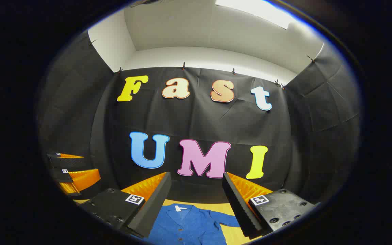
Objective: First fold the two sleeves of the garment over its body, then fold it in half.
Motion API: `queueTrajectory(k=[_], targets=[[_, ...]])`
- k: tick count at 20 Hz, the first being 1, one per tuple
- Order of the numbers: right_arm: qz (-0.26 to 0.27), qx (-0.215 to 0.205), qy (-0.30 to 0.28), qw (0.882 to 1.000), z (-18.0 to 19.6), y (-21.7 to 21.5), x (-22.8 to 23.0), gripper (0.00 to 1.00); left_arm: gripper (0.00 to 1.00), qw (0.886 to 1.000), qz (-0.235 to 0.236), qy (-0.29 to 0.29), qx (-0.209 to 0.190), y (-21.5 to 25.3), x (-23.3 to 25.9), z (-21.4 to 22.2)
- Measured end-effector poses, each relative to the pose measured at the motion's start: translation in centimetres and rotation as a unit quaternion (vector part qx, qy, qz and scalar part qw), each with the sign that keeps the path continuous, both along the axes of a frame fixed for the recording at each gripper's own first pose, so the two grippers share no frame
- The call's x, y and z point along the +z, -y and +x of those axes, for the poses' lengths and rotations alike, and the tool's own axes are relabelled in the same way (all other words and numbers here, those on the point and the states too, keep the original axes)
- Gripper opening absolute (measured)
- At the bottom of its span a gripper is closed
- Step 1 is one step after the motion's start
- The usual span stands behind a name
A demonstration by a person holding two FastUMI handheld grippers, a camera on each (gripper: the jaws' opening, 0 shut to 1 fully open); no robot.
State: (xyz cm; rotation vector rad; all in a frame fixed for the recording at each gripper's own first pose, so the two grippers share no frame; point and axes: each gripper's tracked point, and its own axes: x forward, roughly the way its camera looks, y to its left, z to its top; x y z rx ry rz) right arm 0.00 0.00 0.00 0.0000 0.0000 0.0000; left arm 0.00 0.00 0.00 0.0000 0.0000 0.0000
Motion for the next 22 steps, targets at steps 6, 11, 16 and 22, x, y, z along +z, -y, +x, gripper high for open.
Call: queueTrajectory(k=[6,11,16,22], targets=[[0.009,0.001,-0.004,1.0,0.4,0.6,-0.9,0.96,0.82,1.0,0.008,0.005,0.021,-0.4,0.1,0.6],[-0.008,0.0,-0.005,1.0,0.2,1.5,-1.4,0.96,0.82,0.999,-0.014,-0.013,0.029,-0.3,-1.0,0.8],[-0.01,0.007,-0.017,1.0,0.1,1.8,-2.1,0.96,0.82,0.999,-0.016,0.015,0.05,-0.8,0.0,0.9],[-0.011,0.005,-0.029,1.0,0.0,2.4,-3.1,0.96,0.82,0.998,-0.038,-0.014,0.038,0.3,-1.7,1.4]])
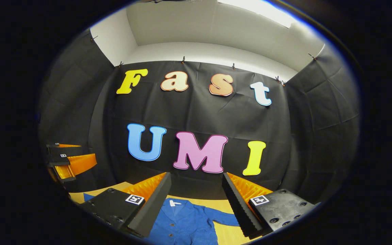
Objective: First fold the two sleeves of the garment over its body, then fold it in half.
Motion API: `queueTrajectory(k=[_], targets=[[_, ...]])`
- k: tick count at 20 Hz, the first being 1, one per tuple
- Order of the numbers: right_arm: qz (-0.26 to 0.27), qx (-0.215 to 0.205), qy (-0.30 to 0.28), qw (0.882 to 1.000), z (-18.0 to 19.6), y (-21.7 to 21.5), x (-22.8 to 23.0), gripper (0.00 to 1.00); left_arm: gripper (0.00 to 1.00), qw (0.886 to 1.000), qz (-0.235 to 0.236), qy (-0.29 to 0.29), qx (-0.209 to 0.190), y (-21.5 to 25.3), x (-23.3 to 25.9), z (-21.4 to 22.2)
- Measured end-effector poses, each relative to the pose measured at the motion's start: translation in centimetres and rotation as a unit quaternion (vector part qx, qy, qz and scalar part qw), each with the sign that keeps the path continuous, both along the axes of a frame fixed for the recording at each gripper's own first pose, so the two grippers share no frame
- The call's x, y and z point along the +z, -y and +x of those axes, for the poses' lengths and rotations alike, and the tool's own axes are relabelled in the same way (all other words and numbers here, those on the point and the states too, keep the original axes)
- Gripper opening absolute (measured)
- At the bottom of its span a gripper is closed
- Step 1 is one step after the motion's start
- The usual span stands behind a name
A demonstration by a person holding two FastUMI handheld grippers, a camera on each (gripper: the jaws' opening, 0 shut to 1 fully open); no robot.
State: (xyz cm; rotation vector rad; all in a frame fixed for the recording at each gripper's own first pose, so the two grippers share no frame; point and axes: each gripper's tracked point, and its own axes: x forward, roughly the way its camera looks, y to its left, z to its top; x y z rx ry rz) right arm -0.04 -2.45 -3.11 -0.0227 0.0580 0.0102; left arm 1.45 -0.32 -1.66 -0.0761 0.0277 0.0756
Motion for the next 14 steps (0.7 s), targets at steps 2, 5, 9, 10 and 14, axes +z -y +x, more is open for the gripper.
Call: queueTrajectory(k=[2,5,9,10,14], targets=[[0.004,0.0,-0.005,1.0,0.0,0.1,-0.3,0.96,0.82,1.0,-0.001,-0.005,0.0,0.2,-0.2,0.2],[0.01,0.003,-0.013,1.0,0.2,0.2,-1.0,0.96,0.82,1.0,-0.001,-0.01,0.001,0.3,-0.4,0.3],[0.012,0.008,-0.024,1.0,0.4,0.1,-2.0,0.96,0.82,1.0,-0.004,-0.014,0.002,0.5,-0.8,0.7],[0.014,0.01,-0.029,0.999,0.4,0.1,-2.3,0.96,0.82,1.0,-0.003,-0.014,0.001,0.6,-0.8,0.7],[0.025,0.017,-0.045,0.999,1.1,0.0,-3.5,0.96,0.81,1.0,0.006,-0.015,0.0,1.1,-0.9,0.9]])
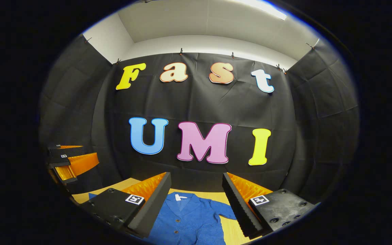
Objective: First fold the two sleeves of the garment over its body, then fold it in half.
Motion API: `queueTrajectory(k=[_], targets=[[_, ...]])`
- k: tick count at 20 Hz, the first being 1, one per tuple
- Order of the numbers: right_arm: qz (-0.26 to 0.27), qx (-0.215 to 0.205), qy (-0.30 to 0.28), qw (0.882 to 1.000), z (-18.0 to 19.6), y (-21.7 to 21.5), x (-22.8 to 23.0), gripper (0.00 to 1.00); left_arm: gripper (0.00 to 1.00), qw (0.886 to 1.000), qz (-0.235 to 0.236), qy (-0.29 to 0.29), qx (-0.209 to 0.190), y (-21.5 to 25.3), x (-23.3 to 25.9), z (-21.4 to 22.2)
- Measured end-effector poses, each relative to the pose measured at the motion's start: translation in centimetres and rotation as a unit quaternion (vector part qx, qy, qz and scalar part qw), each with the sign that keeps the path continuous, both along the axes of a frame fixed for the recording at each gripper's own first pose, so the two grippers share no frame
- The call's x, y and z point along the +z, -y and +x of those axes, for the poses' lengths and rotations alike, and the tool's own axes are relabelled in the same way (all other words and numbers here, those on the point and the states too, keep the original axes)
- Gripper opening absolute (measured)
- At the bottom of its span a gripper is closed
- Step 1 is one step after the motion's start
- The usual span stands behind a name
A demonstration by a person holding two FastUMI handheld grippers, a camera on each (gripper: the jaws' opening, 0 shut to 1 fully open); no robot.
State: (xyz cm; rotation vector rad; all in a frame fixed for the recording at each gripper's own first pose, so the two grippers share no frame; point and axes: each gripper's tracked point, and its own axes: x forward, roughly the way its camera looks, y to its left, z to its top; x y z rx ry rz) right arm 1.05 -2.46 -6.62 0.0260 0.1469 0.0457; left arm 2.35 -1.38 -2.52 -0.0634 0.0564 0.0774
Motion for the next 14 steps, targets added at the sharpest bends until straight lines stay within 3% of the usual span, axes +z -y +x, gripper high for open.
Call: queueTrajectory(k=[7,14], targets=[[-0.014,0.005,-0.02,1.0,2.4,0.9,-3.0,0.97,0.81,1.0,-0.002,-0.015,0.011,0.4,-0.8,0.1],[-0.039,0.007,-0.075,0.996,4.9,4.0,-10.7,0.96,0.82,0.998,-0.018,-0.04,0.043,0.5,-2.4,0.4]])
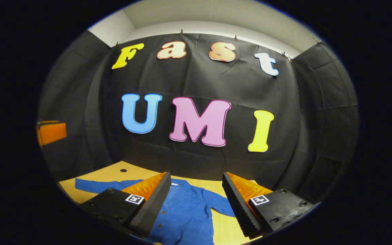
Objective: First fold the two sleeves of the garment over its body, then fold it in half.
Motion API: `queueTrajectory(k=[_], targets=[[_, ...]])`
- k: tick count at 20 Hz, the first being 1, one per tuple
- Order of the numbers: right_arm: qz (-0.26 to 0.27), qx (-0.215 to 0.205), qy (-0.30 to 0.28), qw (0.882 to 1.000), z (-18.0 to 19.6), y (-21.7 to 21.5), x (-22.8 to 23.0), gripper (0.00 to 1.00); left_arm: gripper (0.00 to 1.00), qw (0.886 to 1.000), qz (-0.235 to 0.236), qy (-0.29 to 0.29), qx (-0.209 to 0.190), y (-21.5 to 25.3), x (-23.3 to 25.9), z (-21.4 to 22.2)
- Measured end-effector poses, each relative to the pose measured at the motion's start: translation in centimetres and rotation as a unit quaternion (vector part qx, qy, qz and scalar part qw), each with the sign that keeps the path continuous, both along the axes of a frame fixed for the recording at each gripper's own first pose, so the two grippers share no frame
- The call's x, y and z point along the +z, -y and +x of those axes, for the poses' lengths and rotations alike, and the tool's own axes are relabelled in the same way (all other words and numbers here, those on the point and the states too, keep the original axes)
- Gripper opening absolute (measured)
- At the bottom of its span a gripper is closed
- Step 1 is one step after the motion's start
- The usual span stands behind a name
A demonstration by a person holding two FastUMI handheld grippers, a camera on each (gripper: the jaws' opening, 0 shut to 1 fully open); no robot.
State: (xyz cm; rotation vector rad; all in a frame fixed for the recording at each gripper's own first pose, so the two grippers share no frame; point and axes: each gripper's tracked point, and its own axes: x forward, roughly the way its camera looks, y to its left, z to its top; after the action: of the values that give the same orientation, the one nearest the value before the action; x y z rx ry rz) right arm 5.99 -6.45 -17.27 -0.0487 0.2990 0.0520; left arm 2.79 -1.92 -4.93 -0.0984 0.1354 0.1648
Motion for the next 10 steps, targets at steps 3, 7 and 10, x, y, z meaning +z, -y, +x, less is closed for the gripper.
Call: queueTrajectory(k=[3,7,10], targets=[[-0.011,0.004,-0.025,1.0,1.5,1.9,-3.7,0.96,0.81,1.0,0.0,-0.014,0.011,0.4,-0.7,0.6],[-0.023,0.003,-0.061,0.998,3.8,5.0,-8.8,0.96,0.82,0.999,0.006,-0.029,0.026,1.2,-1.4,1.9],[-0.019,-0.006,-0.103,0.994,5.0,7.8,-12.9,0.96,0.82,0.999,0.013,-0.038,0.032,2.3,-1.9,3.0]])
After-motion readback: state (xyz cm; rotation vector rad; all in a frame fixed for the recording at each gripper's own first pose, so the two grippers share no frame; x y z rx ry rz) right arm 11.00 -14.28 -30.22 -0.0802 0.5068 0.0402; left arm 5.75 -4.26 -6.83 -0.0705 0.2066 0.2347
